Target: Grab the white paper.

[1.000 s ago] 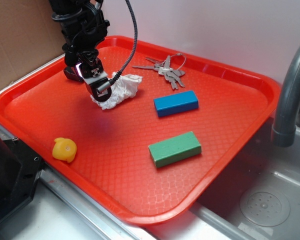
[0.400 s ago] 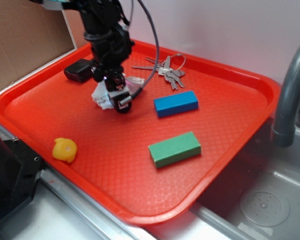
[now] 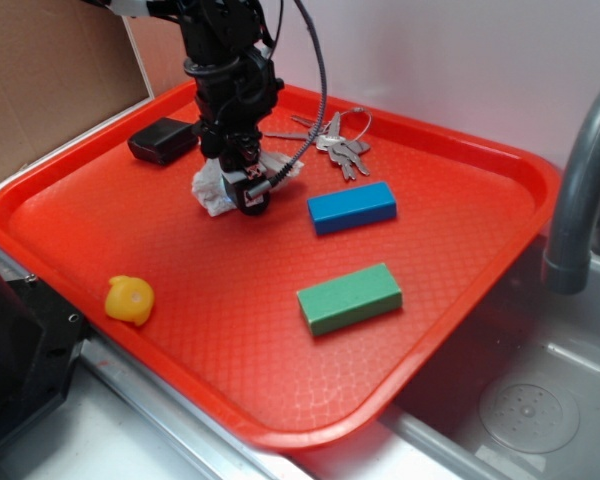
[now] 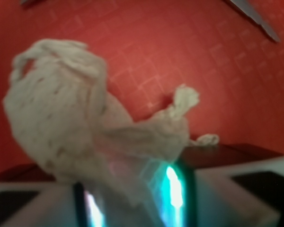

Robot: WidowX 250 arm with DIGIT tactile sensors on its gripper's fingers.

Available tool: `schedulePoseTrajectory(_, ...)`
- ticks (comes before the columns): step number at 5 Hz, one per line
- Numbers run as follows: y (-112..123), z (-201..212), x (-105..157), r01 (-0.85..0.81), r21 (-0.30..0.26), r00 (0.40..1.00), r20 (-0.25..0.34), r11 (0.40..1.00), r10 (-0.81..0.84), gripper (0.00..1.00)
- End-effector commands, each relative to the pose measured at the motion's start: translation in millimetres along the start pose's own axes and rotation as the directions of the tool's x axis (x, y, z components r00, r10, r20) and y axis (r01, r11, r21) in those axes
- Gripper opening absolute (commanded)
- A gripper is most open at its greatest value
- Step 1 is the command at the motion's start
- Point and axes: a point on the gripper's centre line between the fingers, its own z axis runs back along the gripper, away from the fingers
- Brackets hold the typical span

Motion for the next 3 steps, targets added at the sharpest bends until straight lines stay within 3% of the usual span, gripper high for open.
schedulePoseTrajectory(1, -9, 57, -26, -0.214, 0.057, 0.974, -0.061, 0.975, 0.218, 0.00)
schedulePoseTrajectory(2, -16, 104, -51, -0.267, 0.033, 0.963, 0.049, 0.963, 0.265, 0.00)
schedulePoseTrajectory(3, -23, 136, -66, -0.308, 0.002, 0.946, 0.109, 0.951, 0.306, 0.00)
